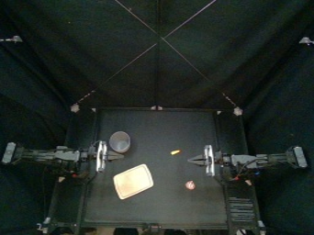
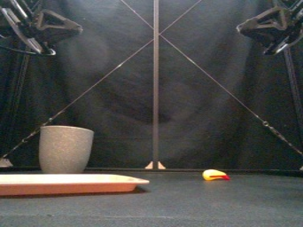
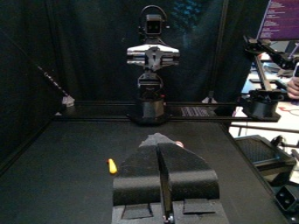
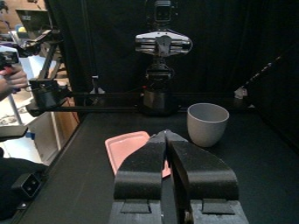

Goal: Pick the shrimp then place it on the pink plate
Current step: Pick the shrimp

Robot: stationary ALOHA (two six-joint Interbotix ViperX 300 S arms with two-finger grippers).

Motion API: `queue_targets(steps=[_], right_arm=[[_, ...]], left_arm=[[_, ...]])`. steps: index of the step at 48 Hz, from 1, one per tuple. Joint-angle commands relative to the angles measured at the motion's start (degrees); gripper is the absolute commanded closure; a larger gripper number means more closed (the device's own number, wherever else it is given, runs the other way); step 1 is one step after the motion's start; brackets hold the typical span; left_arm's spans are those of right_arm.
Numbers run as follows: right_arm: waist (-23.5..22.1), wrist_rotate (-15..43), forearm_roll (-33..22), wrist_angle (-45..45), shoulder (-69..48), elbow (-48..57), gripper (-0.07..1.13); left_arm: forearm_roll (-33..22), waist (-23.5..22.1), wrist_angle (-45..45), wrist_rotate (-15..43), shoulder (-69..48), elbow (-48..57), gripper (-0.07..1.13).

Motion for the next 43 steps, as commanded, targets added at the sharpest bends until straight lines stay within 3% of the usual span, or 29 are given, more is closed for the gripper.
queue_targets(steps=[1, 11, 22, 26, 37, 43], right_arm=[[-1.58, 0.53, 0.97, 0.09, 2.20, -0.35, 0.93], [-7.65, 1.85, 4.22, 0.62, 8.26, -0.70, 0.93], [-12.30, 1.67, 0.18, 3.34, 16.17, -1.49, 0.86], [-12.83, 1.76, -0.88, 3.43, 18.63, -1.58, 0.75], [-12.83, 1.85, -0.18, 2.02, 25.05, -2.37, 0.28], [-12.83, 1.85, 1.49, 0.62, 28.74, -3.52, 0.13]], left_arm=[[0.00, 0.35, 2.20, 0.18, 0.97, -2.02, 0.88], [0.09, 1.32, 2.99, 0.26, 1.05, -2.11, 0.88], [0.00, 3.08, 3.78, 0.26, 1.05, -1.76, 0.88], [0.00, 3.25, 3.60, 0.26, 1.05, -1.58, 0.88], [0.09, 3.34, 3.34, 0.26, 1.05, -1.41, 0.88], [0.00, 3.43, 3.25, 0.26, 1.05, -1.32, 0.88]])
